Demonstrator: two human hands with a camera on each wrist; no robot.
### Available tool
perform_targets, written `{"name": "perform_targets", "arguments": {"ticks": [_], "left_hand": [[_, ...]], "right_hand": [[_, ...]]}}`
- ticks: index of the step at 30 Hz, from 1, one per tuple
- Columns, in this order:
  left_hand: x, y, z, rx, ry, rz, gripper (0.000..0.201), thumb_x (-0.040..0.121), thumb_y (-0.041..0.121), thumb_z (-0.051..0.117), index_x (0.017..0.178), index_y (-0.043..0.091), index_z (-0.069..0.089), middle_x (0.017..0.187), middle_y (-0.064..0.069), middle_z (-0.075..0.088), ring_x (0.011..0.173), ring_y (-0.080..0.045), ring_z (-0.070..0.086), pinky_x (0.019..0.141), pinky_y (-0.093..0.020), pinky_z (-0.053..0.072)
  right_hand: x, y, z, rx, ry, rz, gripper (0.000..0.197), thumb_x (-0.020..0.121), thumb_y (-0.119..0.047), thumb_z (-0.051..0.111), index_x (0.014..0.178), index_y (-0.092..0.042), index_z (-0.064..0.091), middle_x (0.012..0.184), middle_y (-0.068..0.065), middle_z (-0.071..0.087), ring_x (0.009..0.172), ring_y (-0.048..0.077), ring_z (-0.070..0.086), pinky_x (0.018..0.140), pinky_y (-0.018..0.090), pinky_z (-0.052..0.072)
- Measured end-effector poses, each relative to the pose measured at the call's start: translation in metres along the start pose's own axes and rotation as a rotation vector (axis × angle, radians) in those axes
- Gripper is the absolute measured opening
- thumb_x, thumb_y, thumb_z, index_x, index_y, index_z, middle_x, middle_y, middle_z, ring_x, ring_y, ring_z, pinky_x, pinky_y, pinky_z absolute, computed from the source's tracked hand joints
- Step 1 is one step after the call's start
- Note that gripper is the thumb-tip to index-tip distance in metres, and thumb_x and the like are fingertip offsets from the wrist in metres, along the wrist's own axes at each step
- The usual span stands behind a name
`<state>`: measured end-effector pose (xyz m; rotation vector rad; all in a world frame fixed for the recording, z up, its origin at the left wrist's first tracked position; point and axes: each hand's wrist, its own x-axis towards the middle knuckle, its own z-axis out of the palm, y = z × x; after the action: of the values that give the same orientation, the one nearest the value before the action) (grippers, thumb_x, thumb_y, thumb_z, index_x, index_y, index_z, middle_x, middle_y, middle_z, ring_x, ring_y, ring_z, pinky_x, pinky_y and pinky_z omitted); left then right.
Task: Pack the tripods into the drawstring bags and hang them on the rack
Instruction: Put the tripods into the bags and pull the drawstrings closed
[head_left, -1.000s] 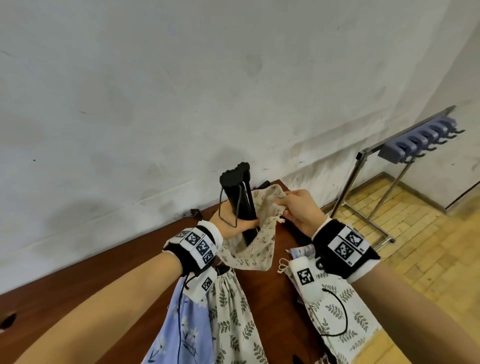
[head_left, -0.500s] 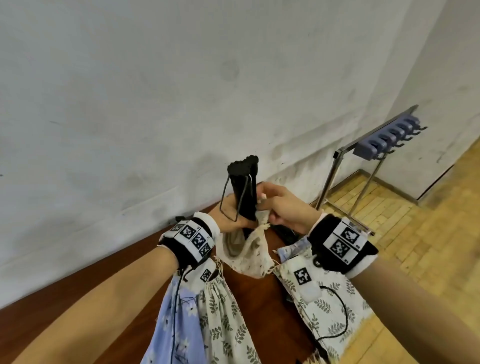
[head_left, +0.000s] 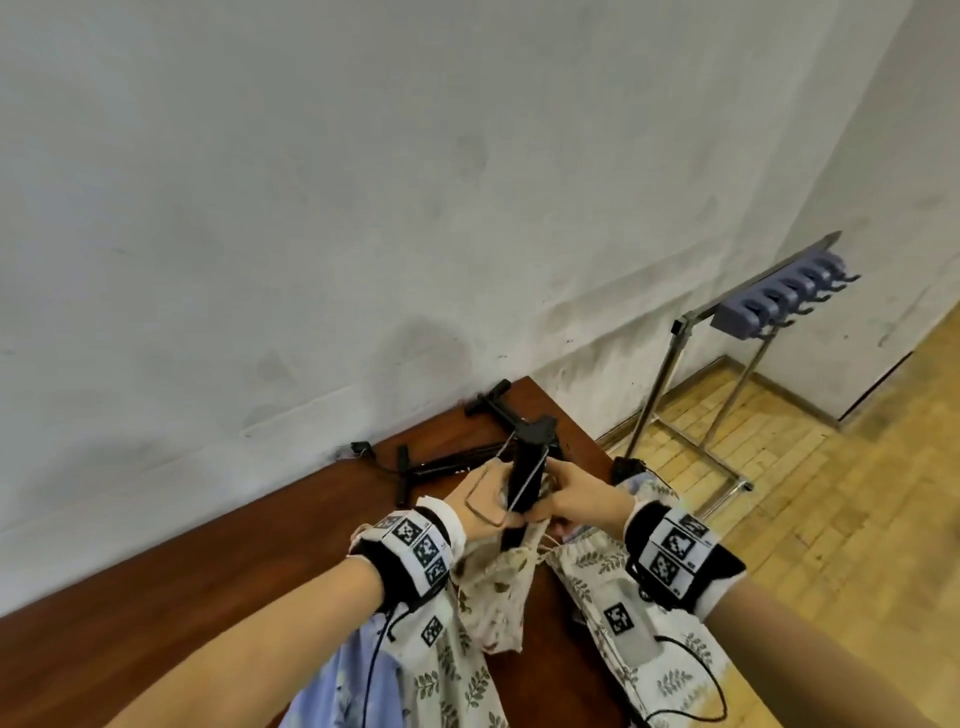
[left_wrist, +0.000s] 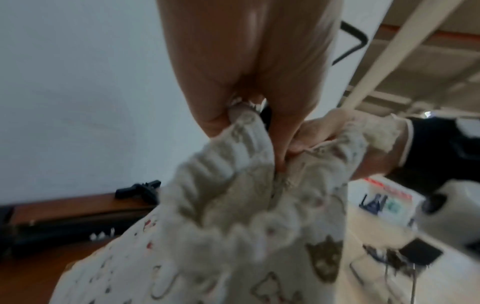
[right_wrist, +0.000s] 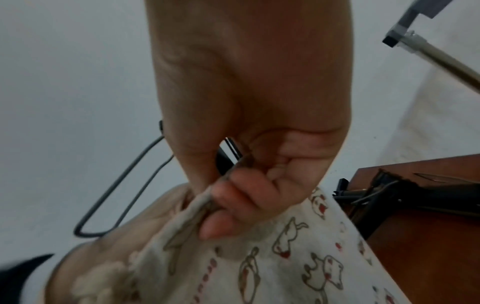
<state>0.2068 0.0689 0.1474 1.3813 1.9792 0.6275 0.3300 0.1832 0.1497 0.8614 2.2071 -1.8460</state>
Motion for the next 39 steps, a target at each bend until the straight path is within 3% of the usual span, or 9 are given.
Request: {"name": "perform_targets", "arguments": {"ticks": [7,11,13,16,20,25,31,35,39], "left_hand": [[0.035,-0.069,0.026,0.112,-0.066,-0.12,0.044,0.073,0.037,0.055,0.114,0.021,0.057,0.111,-0.007,0.063,0.102,-0.027,0.061,0.089,-0.048,0.049],[0.001,-0.046,0.011,0.239,-0.119,-0.196,0.054,0.091,0.026,0.052,0.141,0.008,0.04,0.146,-0.014,0.04,0.134,-0.028,0.04,0.114,-0.04,0.028],[-0.005,-0.038,0.008,0.128,-0.158,-0.194,0.049,0.09,0.02,0.05,0.135,0.002,0.046,0.139,-0.02,0.047,0.126,-0.032,0.046,0.108,-0.041,0.035],[0.003,-0.043,0.006,0.106,-0.105,-0.219,0.043,0.079,0.023,0.045,0.121,0.014,0.052,0.117,-0.016,0.053,0.105,-0.033,0.055,0.089,-0.049,0.049],[0.008,-0.044,0.003,0.239,-0.113,-0.255,0.052,0.083,0.007,0.052,0.132,0.012,0.034,0.129,-0.011,0.035,0.11,-0.036,0.05,0.091,-0.049,0.047],[0.015,-0.056,0.011,0.346,-0.161,-0.188,0.076,0.085,0.021,0.049,0.149,0.022,0.008,0.151,-0.008,0.007,0.128,-0.039,0.037,0.101,-0.053,0.04],[0.006,-0.068,0.013,0.343,-0.127,-0.182,0.043,0.092,0.018,0.039,0.134,0.009,0.04,0.137,-0.012,0.036,0.12,-0.039,0.048,0.096,-0.041,0.043],[0.002,-0.085,0.004,0.048,0.154,-0.236,0.027,0.09,0.004,0.039,0.102,0.014,0.061,0.114,-0.009,0.057,0.104,-0.027,0.057,0.089,-0.035,0.047],[-0.005,-0.084,-0.003,-0.206,0.386,-0.207,0.016,0.096,0.009,0.043,0.1,0.019,0.054,0.08,0.0,0.063,0.067,-0.013,0.059,0.058,-0.011,0.045]], "right_hand": [[0.005,0.014,0.012,0.243,-0.135,0.135,0.055,0.079,-0.037,0.076,0.124,-0.025,0.047,0.082,0.004,0.061,0.07,0.016,0.056,0.068,0.029,0.042],[0.006,0.021,0.024,0.334,-0.29,0.141,0.066,0.065,-0.04,0.078,0.119,-0.029,0.043,0.094,0.007,0.059,0.086,0.018,0.058,0.069,0.028,0.043],[0.006,0.02,0.025,0.372,-0.319,0.146,0.071,0.066,-0.047,0.073,0.126,-0.025,0.042,0.106,0.008,0.06,0.096,0.018,0.062,0.073,0.027,0.048],[0.012,0.011,0.036,0.247,-0.152,0.131,0.075,0.077,-0.06,0.068,0.135,-0.026,0.035,0.11,0.006,0.064,0.091,0.018,0.065,0.07,0.028,0.049],[0.026,0.003,0.047,0.171,0.087,0.108,0.084,0.062,-0.081,0.063,0.127,-0.035,0.038,0.106,0.005,0.069,0.089,0.025,0.071,0.083,0.042,0.057],[0.029,-0.006,0.039,0.243,0.229,0.128,0.051,0.077,-0.06,0.066,0.107,-0.019,0.058,0.073,0.002,0.061,0.058,0.018,0.057,0.053,0.025,0.041],[0.031,-0.002,0.027,0.2,0.272,0.135,0.047,0.078,-0.062,0.064,0.098,-0.021,0.059,0.067,0.001,0.058,0.055,0.015,0.056,0.05,0.023,0.041],[0.03,0.009,0.014,0.164,0.346,0.07,0.044,0.081,-0.054,0.067,0.089,-0.011,0.06,0.053,-0.001,0.051,0.045,0.013,0.048,0.045,0.024,0.035],[0.028,0.009,0.025,0.011,0.325,0.015,0.049,0.073,-0.06,0.07,0.089,-0.014,0.063,0.056,0.001,0.059,0.051,0.018,0.058,0.049,0.026,0.046]]}}
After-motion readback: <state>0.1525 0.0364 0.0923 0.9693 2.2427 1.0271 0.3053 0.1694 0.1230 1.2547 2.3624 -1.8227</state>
